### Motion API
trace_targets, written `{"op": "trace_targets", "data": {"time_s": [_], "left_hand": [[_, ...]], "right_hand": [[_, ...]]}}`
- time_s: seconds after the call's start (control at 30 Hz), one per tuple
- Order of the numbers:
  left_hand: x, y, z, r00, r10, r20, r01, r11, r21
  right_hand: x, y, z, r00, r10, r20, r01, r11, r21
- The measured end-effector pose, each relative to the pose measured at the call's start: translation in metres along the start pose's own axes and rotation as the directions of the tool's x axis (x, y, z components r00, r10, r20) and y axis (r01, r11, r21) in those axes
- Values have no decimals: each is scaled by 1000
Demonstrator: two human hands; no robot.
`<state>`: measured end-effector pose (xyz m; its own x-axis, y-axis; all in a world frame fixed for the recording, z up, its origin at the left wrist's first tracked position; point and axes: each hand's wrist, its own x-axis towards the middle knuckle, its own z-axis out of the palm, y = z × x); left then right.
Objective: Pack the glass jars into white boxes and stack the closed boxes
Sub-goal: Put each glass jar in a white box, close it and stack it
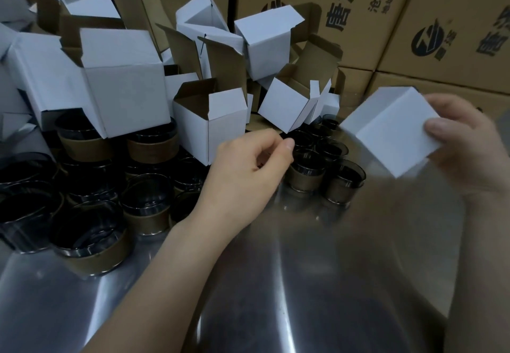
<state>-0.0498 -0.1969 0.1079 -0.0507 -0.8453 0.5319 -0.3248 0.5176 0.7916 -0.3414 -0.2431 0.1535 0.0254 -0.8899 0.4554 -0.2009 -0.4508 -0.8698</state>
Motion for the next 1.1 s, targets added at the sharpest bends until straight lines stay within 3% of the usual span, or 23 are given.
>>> {"op": "trace_targets", "data": {"time_s": [0.07,0.17,0.3,0.5,1.1], "left_hand": [[-1,-1,3,999,16,52,-19,998,53],[-2,-2,6,993,36,114,-47,994,99],[-4,-2,9,985,18,169,-44,988,147],[-4,-2,12,970,-8,242,-40,981,191],[-6,-2,16,956,-20,294,-52,970,236]], "right_hand": [[3,10,-3,980,14,-197,-37,993,-110],[11,25,-1,892,64,-448,-152,975,-163],[31,49,2,779,149,-609,-383,882,-275],[62,83,12,805,227,-548,-516,724,-458],[107,112,21,884,224,-410,-467,448,-763]]}}
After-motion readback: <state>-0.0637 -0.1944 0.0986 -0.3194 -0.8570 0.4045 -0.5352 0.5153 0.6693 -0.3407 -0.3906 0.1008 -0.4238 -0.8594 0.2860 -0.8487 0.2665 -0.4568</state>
